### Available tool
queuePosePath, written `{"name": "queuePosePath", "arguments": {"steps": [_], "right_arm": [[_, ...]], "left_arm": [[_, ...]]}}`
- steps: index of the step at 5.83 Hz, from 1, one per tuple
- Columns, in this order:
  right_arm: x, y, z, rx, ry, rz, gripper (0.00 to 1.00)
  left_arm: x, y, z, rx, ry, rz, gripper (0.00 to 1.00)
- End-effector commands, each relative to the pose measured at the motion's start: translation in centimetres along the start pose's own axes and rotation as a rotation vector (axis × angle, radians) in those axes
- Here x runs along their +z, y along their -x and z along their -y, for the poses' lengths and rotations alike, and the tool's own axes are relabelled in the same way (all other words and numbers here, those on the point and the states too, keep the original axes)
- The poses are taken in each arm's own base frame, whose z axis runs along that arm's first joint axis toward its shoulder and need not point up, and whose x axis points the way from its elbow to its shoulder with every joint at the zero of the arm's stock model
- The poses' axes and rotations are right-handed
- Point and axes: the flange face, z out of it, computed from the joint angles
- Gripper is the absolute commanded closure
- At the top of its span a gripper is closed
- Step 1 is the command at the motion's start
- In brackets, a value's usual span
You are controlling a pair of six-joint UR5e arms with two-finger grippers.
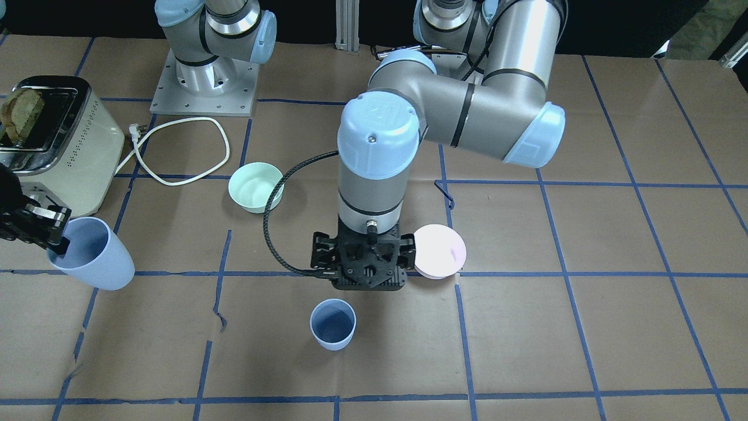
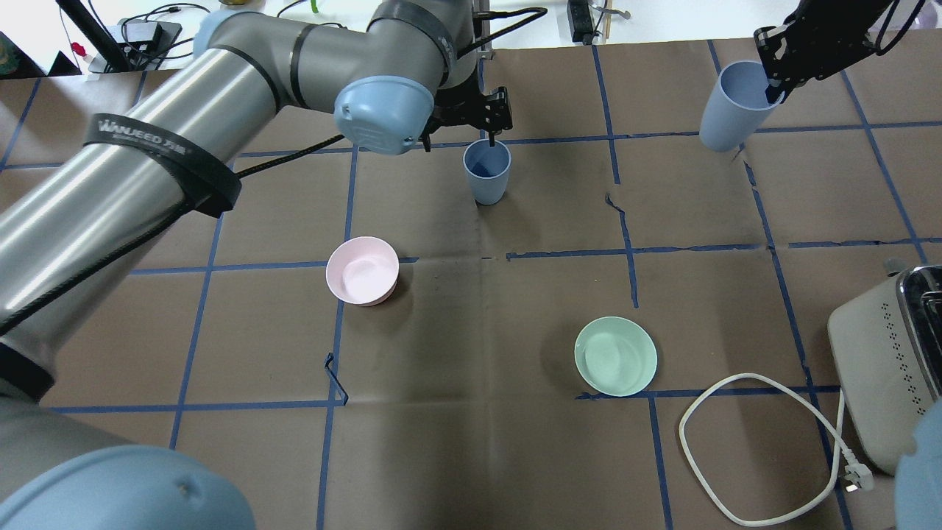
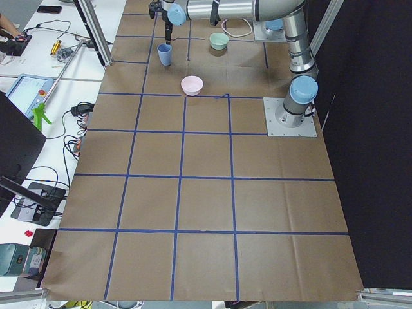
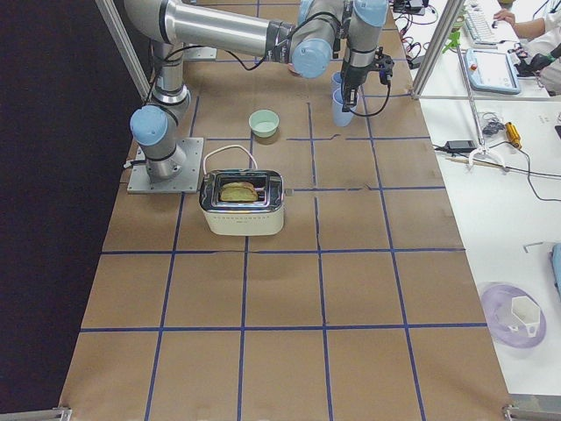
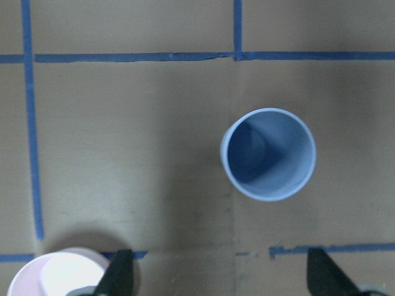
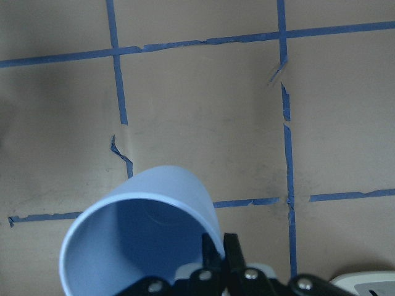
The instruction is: Stack blue cups with both arms
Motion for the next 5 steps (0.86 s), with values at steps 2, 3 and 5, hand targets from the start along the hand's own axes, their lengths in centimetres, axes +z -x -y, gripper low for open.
{"name": "queuePosePath", "arguments": {"steps": [2, 3, 5], "right_arm": [[2.0, 10.3, 0.7, 0.051, -0.060, -0.004, 0.93], [1.9, 13.9, 1.1, 0.095, -0.076, 0.004, 0.93], [2.7, 25.0, 0.5, 0.180, -0.087, 0.026, 0.93]], "left_arm": [[-10.0, 13.1, -7.3, -0.016, 0.096, 0.026, 0.02], [-14.4, 15.0, -9.2, -0.053, 0.108, 0.027, 0.02], [-15.4, 15.2, -9.3, -0.068, 0.100, 0.035, 0.02]]}}
